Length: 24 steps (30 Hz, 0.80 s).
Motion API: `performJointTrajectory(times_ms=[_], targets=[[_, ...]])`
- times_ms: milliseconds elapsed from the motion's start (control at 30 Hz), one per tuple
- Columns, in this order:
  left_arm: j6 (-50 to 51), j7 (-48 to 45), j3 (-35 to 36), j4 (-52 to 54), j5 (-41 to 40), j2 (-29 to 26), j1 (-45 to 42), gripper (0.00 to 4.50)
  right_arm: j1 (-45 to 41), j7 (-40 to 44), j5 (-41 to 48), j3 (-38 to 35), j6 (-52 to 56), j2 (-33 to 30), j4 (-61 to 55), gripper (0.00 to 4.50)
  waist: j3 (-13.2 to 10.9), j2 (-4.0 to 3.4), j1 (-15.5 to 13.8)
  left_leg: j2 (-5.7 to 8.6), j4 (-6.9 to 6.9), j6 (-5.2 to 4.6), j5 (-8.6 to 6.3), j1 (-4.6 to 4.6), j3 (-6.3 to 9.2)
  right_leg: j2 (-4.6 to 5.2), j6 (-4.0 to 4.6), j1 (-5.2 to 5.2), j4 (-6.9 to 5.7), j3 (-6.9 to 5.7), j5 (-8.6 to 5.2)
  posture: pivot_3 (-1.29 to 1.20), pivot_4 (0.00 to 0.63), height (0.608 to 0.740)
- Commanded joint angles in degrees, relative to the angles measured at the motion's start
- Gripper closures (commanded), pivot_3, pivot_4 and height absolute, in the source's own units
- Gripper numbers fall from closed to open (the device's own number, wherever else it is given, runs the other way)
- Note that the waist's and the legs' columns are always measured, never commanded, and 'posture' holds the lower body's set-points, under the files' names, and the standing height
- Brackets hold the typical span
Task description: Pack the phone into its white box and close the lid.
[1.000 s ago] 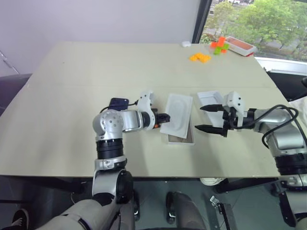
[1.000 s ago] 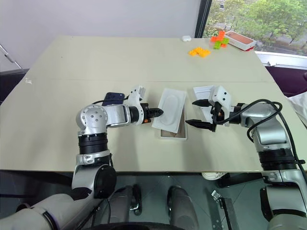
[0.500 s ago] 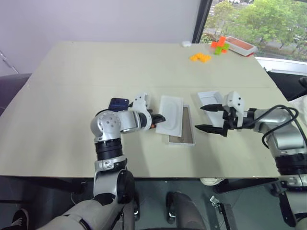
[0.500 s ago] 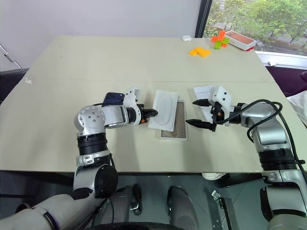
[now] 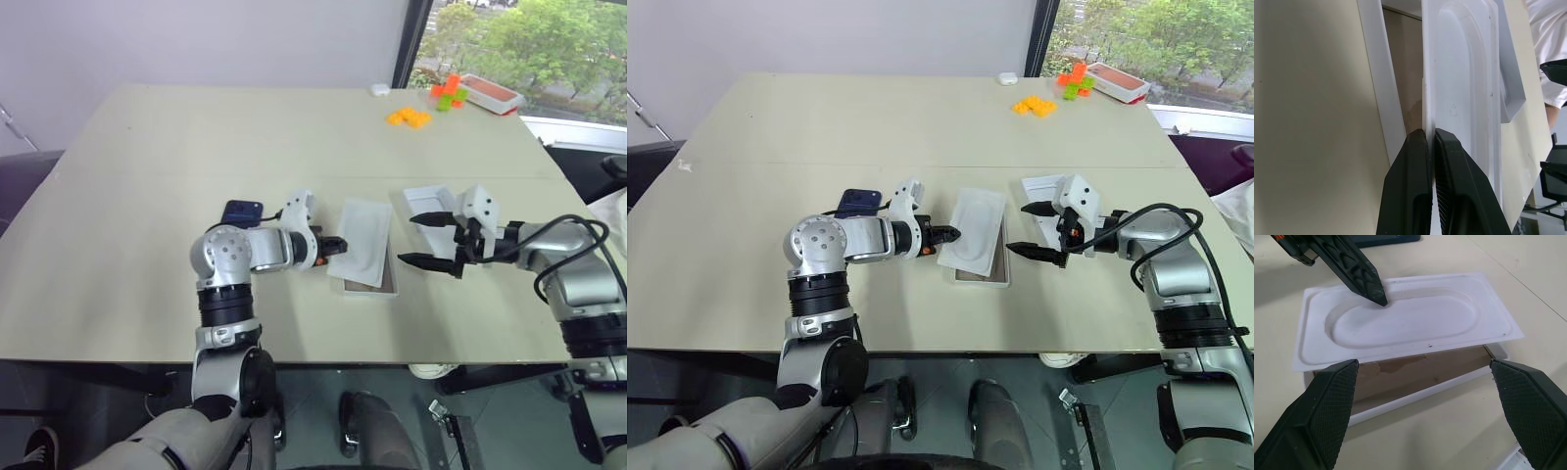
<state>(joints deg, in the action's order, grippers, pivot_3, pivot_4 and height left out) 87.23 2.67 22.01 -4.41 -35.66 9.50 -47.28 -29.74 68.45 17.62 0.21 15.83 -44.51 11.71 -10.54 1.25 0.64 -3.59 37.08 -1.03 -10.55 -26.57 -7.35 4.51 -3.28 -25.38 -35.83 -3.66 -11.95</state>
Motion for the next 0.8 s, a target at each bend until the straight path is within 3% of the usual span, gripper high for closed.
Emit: performJointTrajectory(times_ms=[33,133,300,467,667,733,800], targets=[[-0.06,-1.66,-1.11,0.39,-1.65,4.84,-0.22,2.49,-1.03,-0.22,0.22,-1.01,-0.97,0.10,-0.83,0.00,0.00,0.00,-0.01,0.00,0.00,0.00,0.00,0.00,0.00,0.00,0.00,0.00,0.00,0.00,0.00,0.00,0.150,0.740],[0.25,-2.10,-1.76,0.73,-1.21,3.89,-0.43,1.02,-0.89,-0.29,0.21,-1.06,-0.97,0.15,-1.00,0.00,0.00,0.00,0.00,0.00,0.00,0.00,0.00,0.00,0.00,0.00,0.00,0.00,0.01,0.00,0.00,0.00,0.150,0.740],[-2.69,-7.25,-5.60,2.54,-0.91,-3.25,-1.99,1.02,-1.21,-0.48,0.03,-1.02,-1.16,0.27,-0.63,0.00,0.00,0.00,0.01,0.00,0.00,0.00,0.00,0.00,0.00,0.00,0.00,0.00,0.01,0.00,0.00,0.00,0.150,0.740],[-23.38,-20.65,-17.61,6.98,6.45,-19.19,-0.25,1.02,-2.56,-1.66,0.10,-0.79,0.25,1.35,-0.92,0.00,0.00,-0.05,0.56,-0.05,-0.11,0.02,0.00,0.07,-0.04,-0.06,0.04,-0.04,-0.04,0.03,0.02,0.00,0.150,0.740],[-39.04,-34.07,-18.83,7.54,9.23,-32.60,5.53,1.02,-3.70,-2.52,0.53,0.80,5.38,2.73,-3.73,0.00,0.04,-0.13,0.17,-0.20,-0.28,0.07,0.02,0.07,-0.13,0.03,0.06,-0.11,0.06,0.04,0.02,0.00,0.150,0.740],[-48.85,-39.78,-20.71,7.97,12.90,-37.56,9.24,1.02,-3.52,-2.76,-0.54,2.08,4.80,3.33,-5.24,0.00,0.04,-0.13,0.20,-0.22,-0.29,0.06,0.01,-0.04,-0.15,0.13,0.07,-0.17,0.18,0.06,0.02,0.00,0.150,0.740],[-61.23,-42.79,-23.01,7.07,18.62,-41.51,13.26,0.96,-4.06,-4.34,-0.73,2.15,5.26,4.30,-5.53,0.89,0.04,-0.14,0.19,-0.21,-0.37,0.06,0.01,-0.08,-0.21,0.18,0.08,-0.21,0.30,0.08,0.03,0.00,0.150,0.740]])
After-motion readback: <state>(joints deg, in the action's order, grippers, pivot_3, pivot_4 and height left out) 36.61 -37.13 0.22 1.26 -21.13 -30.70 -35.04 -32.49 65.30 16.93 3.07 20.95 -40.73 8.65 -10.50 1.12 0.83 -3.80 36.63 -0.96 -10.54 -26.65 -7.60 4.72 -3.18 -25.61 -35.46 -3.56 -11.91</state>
